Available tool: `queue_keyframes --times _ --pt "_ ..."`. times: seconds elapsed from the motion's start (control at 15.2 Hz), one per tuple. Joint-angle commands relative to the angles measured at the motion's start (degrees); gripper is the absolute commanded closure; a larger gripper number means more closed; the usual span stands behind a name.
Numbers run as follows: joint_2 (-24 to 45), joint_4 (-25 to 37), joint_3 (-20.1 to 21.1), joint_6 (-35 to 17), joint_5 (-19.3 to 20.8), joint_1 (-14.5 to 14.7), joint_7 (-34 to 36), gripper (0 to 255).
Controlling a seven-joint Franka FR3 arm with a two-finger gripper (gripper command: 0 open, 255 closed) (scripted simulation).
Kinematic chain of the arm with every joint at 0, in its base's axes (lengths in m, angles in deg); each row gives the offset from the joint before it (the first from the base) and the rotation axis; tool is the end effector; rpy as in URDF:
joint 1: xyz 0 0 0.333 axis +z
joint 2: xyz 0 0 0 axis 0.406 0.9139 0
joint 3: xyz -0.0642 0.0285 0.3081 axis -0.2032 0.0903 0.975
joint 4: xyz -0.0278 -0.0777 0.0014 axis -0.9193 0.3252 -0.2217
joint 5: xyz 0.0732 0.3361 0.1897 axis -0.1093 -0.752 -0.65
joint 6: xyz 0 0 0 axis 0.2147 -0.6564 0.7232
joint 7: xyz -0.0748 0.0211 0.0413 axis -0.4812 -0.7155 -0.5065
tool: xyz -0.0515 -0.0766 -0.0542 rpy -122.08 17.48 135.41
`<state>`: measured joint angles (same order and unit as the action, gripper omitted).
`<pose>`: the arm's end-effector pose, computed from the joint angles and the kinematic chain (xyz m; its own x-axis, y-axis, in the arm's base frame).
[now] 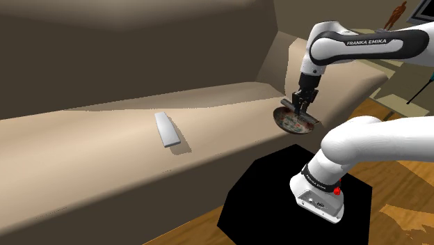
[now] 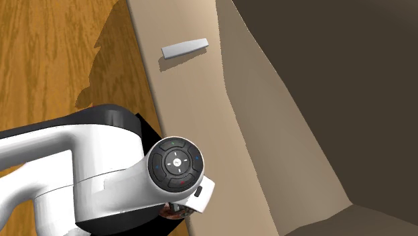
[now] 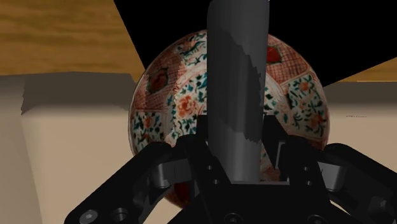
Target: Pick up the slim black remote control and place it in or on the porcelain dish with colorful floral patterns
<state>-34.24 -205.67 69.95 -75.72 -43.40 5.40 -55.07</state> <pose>0.2244 -0.1669 0.4130 0.8960 -0.3812 -0.2277 -0.3949 -0.9186 -0.0159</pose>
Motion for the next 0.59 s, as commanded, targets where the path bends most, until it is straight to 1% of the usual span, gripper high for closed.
queue_keyframes --times 0.0,0.2,0.26,0.53 --pt "0.3 -1.5 -0.4 -1.8 0.4 -0.2 0.0 255" --pt "1.2 -3.3 -0.9 -4.5 0.9 -0.3 0.0 255" --pt "1.9 -4.4 -1.3 -6.3 1.2 -0.4 0.1 255" --pt "1.9 -4.4 -1.3 -6.3 1.2 -0.4 0.1 255"
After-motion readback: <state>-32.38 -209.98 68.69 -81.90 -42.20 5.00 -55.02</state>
